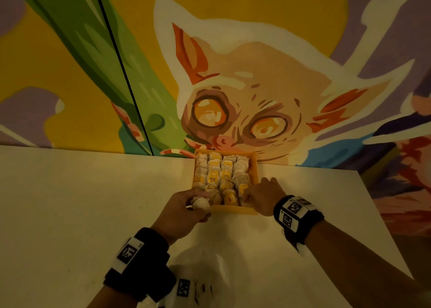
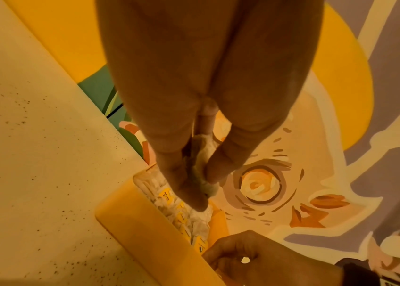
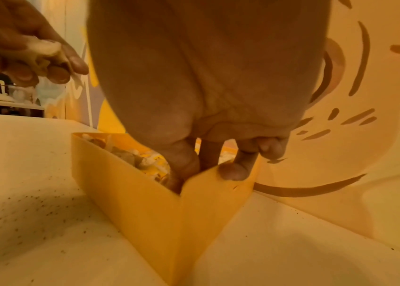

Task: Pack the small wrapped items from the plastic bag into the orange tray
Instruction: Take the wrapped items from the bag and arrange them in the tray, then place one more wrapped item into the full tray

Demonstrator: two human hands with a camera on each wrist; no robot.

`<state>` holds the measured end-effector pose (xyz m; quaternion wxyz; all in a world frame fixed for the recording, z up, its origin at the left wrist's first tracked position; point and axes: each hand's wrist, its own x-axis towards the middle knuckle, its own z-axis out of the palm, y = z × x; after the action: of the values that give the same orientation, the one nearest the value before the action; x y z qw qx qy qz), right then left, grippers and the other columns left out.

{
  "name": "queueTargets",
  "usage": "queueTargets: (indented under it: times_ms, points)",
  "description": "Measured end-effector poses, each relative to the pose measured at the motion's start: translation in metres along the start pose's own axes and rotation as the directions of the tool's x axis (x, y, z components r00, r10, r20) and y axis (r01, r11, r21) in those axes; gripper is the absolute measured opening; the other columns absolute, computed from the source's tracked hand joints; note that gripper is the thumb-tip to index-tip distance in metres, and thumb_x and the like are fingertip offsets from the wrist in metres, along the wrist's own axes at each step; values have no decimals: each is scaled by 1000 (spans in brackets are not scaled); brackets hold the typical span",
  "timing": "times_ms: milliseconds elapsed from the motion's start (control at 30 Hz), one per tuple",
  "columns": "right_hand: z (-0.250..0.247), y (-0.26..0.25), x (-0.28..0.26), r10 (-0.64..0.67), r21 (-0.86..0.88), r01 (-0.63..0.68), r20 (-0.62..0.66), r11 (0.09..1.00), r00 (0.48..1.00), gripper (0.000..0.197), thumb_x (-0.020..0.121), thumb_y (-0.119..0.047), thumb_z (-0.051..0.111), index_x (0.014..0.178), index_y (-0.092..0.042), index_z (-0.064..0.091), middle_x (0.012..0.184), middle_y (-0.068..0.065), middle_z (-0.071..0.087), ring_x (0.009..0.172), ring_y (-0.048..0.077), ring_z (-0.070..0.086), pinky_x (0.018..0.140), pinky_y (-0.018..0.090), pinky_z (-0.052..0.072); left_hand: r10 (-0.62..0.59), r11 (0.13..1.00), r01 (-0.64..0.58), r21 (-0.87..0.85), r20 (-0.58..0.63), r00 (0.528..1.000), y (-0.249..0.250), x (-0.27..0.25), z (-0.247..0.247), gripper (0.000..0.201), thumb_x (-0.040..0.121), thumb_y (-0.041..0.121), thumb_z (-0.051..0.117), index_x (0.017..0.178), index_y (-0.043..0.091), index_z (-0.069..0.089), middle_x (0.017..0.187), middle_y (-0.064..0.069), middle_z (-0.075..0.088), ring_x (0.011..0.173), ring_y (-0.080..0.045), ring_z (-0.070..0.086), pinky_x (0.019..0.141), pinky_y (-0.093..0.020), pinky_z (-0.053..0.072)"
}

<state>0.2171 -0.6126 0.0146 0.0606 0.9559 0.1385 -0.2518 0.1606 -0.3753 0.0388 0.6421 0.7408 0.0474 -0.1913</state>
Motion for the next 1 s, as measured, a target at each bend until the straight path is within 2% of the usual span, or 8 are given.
queueTargets:
  times_ms: [233, 333, 400, 500, 633, 733, 900, 1000]
  points:
    - [2, -8, -6, 63, 87, -66, 34, 994, 997, 27, 91, -24, 46, 109, -36, 64, 109, -4, 62, 111, 25, 48, 98, 47, 23, 31, 999, -31, -36, 0, 1000, -1, 1, 2, 31, 84, -8, 65, 113, 4, 63, 105, -19, 65, 82, -27, 72, 70, -27, 59]
    - [-9, -13, -16, 101, 145, -76, -173, 987, 980, 22, 91, -31, 47, 107, -35, 62, 105, -6, 64, 105, 23, 50, 91, 43, 26, 30, 997, -31, -70, -18, 999, 1, 2, 2, 29, 84, -7, 66, 110, 6, 64, 103, -20, 66, 82, -28, 72, 71, -30, 60]
    - [-15, -25, -22, 123, 258, -17, -402, 966, 907, 22, 92, -29, 46, 105, -36, 62, 103, -12, 65, 100, 15, 52, 85, 39, 26, 28, 996, -30, -79, -26, 999, 1, 3, 3, 27, 85, -6, 66, 108, 6, 65, 101, -20, 67, 82, -29, 72, 71, -32, 61]
    - [-24, -47, -29, 137, 519, 197, -535, 832, 834, 17, 91, -27, 55, 100, -34, 67, 93, -20, 65, 84, -5, 51, 81, 27, 32, 19, 996, -20, -92, -16, 1000, 1, 5, 7, 26, 85, -5, 66, 110, 2, 65, 100, -21, 67, 80, -30, 72, 70, -31, 60]
    - [-29, -69, -32, -6, 795, 317, -367, 516, 930, 21, 88, -34, 68, 107, -28, 71, 96, -13, 68, 78, -3, 60, 69, 13, 48, 77, 994, -73, -84, 53, 996, 4, 2, 12, 23, 87, 1, 67, 110, 5, 69, 97, -15, 73, 82, -25, 73, 72, -28, 59]
    - [-29, -71, -32, 2, 821, 334, -378, 463, 926, 20, 83, -35, 73, 102, -27, 73, 93, -10, 70, 79, -2, 61, 70, 12, 49, 107, 990, -101, -96, 54, 993, 5, 2, 8, 24, 86, 1, 68, 110, 3, 70, 99, -14, 74, 87, -24, 72, 75, -29, 59]
    - [-30, -67, -32, 10, 856, 372, -402, 359, 916, 6, 83, -23, 75, 84, -28, 74, 88, -6, 73, 88, 10, 67, 83, 34, 56, 83, 968, -65, -241, 64, 994, 6, -2, 4, 21, 85, 3, 69, 105, 1, 72, 102, -16, 73, 98, -27, 70, 83, -32, 58]
    - [-32, -62, -35, 56, 866, 390, -427, 313, 903, 5, 85, -17, 73, 85, -22, 71, 90, -6, 71, 89, 10, 65, 82, 28, 55, -20, 916, 43, -399, 62, 998, 11, -4, 6, 21, 93, 12, 59, 105, 1, 71, 104, -14, 73, 99, -27, 70, 87, -37, 57]
